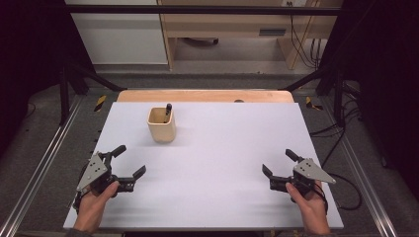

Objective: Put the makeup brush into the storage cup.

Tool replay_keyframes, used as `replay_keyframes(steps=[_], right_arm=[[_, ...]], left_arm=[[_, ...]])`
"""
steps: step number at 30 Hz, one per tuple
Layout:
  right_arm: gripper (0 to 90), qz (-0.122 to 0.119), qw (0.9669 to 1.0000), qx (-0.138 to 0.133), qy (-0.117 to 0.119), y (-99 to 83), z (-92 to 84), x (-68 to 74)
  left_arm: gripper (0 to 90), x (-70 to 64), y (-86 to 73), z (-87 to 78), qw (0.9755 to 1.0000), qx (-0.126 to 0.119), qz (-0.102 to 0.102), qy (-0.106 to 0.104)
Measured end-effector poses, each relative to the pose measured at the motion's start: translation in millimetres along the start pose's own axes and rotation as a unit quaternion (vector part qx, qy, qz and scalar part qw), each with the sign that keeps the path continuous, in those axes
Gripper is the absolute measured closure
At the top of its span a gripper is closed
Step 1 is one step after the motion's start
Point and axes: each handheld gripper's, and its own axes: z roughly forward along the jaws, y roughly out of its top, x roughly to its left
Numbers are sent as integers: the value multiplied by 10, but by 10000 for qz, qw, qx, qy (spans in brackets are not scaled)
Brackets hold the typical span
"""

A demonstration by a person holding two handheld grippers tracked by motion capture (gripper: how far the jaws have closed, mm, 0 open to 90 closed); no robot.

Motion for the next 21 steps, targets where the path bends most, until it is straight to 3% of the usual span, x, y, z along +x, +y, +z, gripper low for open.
replay_keyframes(steps=[11, 21], right_arm=[[28, 41, 10000, -36, -66, -14, -33, -55], [28, 51, 9999, -34, -103, -19, -33, -70]], left_arm=[[7, 41, -10, -148, 9997, -103, 10, 212], [7, 22, 4, -177, 9995, -151, 0, 265]])
